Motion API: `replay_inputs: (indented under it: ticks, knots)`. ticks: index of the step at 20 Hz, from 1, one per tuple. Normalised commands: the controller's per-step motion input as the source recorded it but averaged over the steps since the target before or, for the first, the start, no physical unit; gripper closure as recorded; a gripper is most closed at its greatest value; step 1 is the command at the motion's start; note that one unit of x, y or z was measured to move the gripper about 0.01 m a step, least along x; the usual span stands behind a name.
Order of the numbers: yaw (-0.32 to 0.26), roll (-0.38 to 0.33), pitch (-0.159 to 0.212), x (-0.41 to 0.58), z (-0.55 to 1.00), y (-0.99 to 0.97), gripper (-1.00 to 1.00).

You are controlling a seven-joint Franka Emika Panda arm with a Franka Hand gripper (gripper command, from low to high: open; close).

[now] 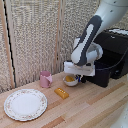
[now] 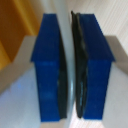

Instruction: Please go towards the air fryer and gently seize its handle using your gripper. Slowly reveal the interior of the air fryer by pulling the handle outward. Head to the bowl filled with hot dogs and firmly but gently grasp it. Carefully place it inside the now-open air fryer.

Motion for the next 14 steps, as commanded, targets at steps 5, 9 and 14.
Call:
replay_inputs:
  ticks: [5,9,14]
  knots:
    - [-0.216,0.0,-0.218,0.038,0.47,0.39,1.0]
    - [-0.221,-0.016,-0.195,0.124,0.48,0.28,1.0]
    - [-0.171,-0.007,-0.058,0.27,0.83,-0.03,1.0]
